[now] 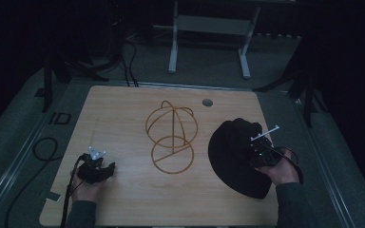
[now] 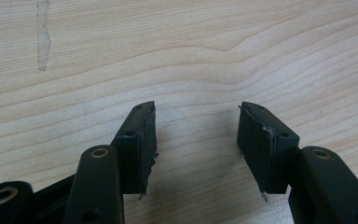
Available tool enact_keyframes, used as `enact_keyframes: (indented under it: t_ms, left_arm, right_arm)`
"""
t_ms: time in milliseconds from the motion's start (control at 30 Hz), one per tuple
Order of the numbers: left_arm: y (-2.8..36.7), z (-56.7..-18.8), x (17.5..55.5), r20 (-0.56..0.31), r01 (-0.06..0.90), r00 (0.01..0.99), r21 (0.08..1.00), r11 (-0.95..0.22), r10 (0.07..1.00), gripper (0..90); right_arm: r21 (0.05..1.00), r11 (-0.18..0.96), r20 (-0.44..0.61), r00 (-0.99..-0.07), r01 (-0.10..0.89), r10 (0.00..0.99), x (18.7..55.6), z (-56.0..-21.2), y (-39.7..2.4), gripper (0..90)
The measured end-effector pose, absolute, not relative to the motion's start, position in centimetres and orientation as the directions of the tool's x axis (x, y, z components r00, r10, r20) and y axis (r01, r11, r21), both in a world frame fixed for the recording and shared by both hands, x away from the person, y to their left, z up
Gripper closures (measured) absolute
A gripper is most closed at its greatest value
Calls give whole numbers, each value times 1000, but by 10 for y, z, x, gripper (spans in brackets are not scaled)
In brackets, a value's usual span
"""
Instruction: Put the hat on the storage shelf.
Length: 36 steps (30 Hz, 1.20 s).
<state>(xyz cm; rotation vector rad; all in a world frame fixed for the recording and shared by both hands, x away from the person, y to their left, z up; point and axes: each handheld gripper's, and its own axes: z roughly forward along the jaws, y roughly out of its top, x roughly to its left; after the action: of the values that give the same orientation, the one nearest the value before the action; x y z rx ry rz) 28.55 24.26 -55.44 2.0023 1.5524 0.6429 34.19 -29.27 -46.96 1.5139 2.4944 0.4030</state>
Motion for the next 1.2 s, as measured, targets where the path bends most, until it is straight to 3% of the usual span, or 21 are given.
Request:
enact_keyframes:
  t_ms: [133,467,800,1200]
  left_arm:
    - [243,-554,285,51,724,229,658,-205,972,474]
    - [243,-554,286,50,724,229,658,-205,972,473]
    - [244,-555,286,41,726,227,658,-197,973,467]
    - [245,-555,286,26,730,221,659,-183,975,460]
  right_arm:
    - [311,444,-24,-460,840,888,346,-470,-291,608]
    - [251,485,-14,-498,837,867,369,-474,-289,849]
    - [237,519,-12,-532,821,847,381,-472,-288,861]
    - [271,578,-98,-575,770,812,385,-460,-275,881]
